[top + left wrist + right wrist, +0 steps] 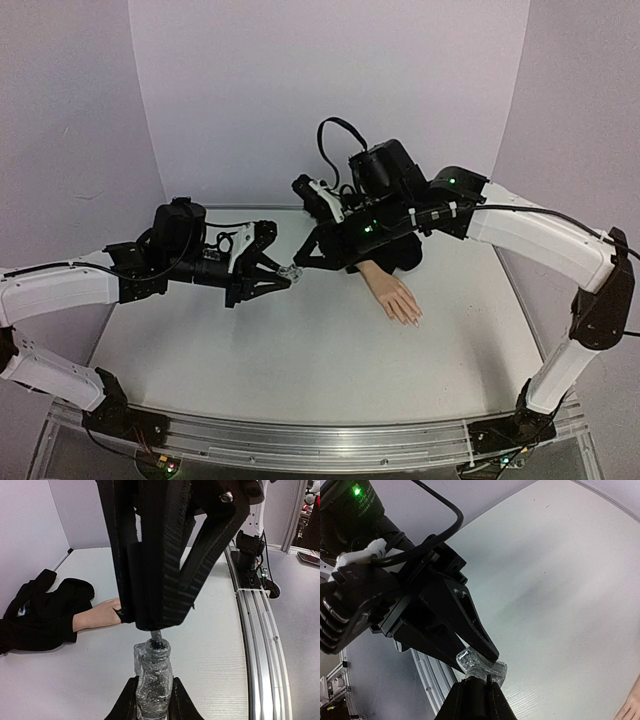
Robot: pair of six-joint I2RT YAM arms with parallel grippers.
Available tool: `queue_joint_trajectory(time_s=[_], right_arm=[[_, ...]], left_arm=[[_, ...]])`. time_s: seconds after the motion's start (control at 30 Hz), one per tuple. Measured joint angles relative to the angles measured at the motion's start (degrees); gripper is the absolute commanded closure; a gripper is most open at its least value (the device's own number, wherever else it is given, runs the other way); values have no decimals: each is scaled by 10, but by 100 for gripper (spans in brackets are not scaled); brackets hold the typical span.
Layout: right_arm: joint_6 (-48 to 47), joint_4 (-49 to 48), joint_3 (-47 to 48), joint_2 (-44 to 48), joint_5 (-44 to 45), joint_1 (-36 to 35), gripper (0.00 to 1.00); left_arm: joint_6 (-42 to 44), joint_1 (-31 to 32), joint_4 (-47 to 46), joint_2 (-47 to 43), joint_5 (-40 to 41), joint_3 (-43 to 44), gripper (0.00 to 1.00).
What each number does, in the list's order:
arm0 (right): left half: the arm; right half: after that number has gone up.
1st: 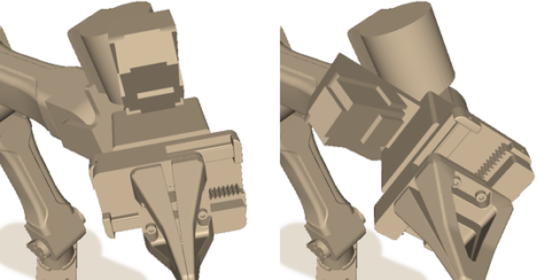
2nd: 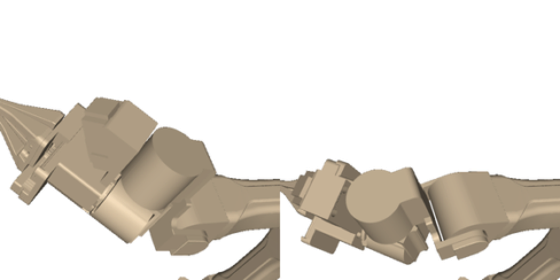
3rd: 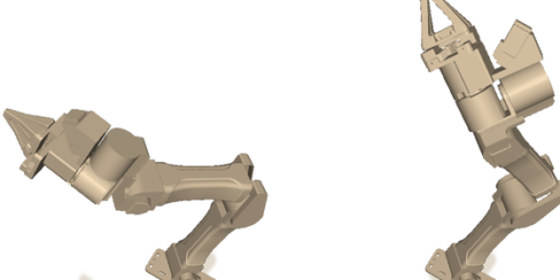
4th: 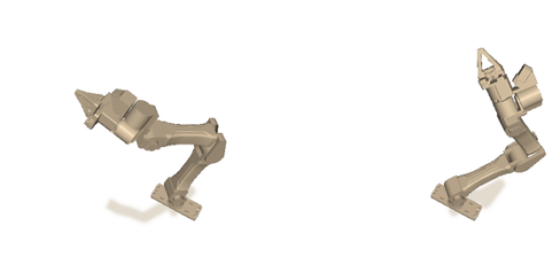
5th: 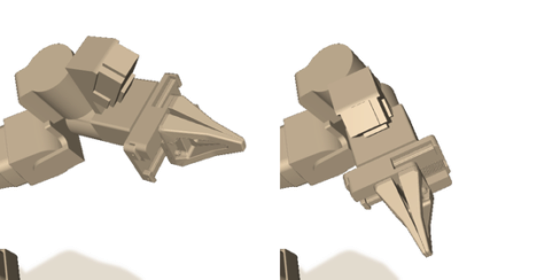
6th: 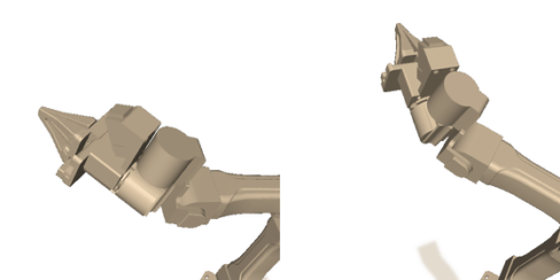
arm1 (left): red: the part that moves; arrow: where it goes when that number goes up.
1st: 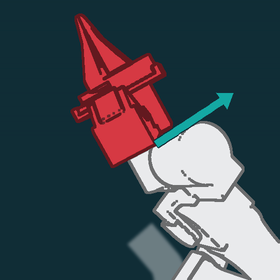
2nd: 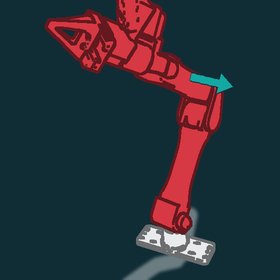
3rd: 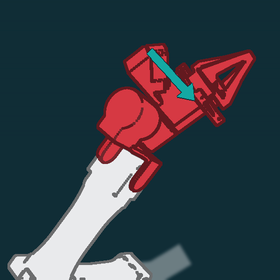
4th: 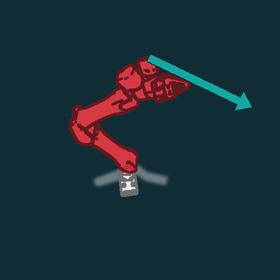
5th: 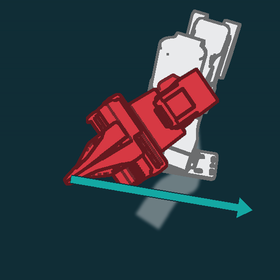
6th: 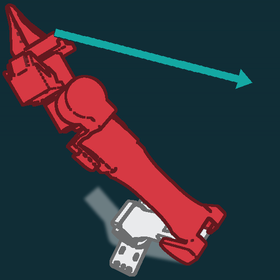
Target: Paint the nails
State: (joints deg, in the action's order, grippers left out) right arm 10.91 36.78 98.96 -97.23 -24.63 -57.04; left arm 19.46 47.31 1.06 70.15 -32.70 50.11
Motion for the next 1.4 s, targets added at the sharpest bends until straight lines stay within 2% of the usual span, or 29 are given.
queue_joint_trajectory(time_s=[0.5, 1.0, 1.1, 1.4], right_arm=[[-3, 2, 1, -3, 14, -6, 100], [-4, 44, 61, -68, 40, -19, 98], [10, 48, 72, -77, 48, -19, 100], [105, 47, 108, -113, 91, -19, 95]], left_arm=[[-2, 0, 0, 0, 4, 0, 100], [-17, 0, 18, -4, 42, -10, 100], [-27, 0, 13, -4, 54, -13, 100], [-65, -1, -13, -4, 117, -27, 100]])
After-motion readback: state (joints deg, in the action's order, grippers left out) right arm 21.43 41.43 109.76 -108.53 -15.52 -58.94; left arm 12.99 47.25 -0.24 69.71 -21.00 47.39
